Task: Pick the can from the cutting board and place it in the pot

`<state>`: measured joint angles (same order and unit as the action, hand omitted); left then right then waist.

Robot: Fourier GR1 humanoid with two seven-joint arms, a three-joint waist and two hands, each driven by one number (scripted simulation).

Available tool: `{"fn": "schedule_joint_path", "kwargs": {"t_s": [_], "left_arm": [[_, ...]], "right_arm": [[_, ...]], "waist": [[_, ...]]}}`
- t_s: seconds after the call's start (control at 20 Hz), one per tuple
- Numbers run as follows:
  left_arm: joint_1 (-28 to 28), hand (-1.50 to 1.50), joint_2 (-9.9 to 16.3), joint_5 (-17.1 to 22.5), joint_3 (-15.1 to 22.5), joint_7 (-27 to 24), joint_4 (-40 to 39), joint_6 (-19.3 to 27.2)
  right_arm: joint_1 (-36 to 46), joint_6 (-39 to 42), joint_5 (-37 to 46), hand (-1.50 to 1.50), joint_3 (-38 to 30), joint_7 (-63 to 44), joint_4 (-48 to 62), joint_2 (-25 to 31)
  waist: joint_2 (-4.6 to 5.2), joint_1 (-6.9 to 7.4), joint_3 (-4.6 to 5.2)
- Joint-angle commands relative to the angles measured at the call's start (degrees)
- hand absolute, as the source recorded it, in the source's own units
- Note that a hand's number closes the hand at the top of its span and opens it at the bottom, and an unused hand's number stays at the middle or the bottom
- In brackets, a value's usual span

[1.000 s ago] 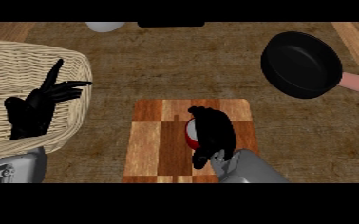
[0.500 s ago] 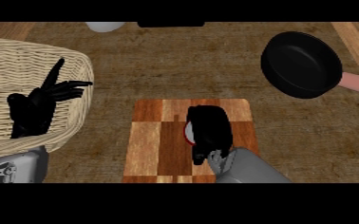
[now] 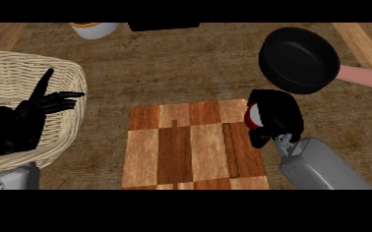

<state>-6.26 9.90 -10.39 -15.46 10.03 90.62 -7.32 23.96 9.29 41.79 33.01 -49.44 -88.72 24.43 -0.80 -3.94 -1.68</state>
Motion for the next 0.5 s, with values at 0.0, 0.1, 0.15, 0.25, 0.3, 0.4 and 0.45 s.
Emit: {"fn": "schedule_joint_path", "kwargs": {"t_s": [0.0, 0.1, 0.15, 0.25, 0.3, 0.4, 0.45], "left_arm": [[5.59, 0.0, 2.05, -2.94, -4.02, 4.91, -3.45, 2.98], [6.81, 0.0, 1.25, -2.44, -4.79, 4.91, -3.15, 2.41], [7.64, 0.0, 1.65, -2.67, -5.65, 4.71, -2.64, 2.31], [8.34, 0.0, 1.88, -2.49, -6.38, 4.64, -2.49, 1.64], [8.18, 0.0, 1.27, -2.7, -6.54, 4.98, -2.23, 2.41], [9.43, 0.0, 1.48, -3.03, -6.59, 5.36, -1.74, 1.72], [8.65, 0.0, 0.53, -3.25, -6.07, 5.61, -1.39, 2.44]], "right_arm": [[-4.23, -1.37, -3.93, 1.5, -10.91, 6.29, 1.34, 13.51], [-5.62, -2.31, -4.61, 1.5, -14.68, 10.92, 1.99, 19.58], [-6.18, -2.9, -5.57, 1.5, -17.04, 13.27, 2.64, 22.09], [-6.45, -5.19, -7.33, 1.5, -22.26, 18.15, 2.95, 26.57], [-8.17, -7.02, -8.39, 1.5, -24.16, 21.06, 3.7, 27.67], [-6.93, -9.32, -12.84, 1.5, -30.25, 25.08, 2.78, 28.79], [-7.46, -11.53, -13.15, 1.5, -32.22, 28.29, 3.8, 29.64]], "waist": [[1.21, -2.39, 0.92], [0.98, -3.35, 1.01], [0.88, -3.01, 1.02], [0.6, -2.96, 1.13], [0.65, -3.09, 1.07], [0.18, -2.71, 1.07], [0.4, -2.77, 0.94]]}}
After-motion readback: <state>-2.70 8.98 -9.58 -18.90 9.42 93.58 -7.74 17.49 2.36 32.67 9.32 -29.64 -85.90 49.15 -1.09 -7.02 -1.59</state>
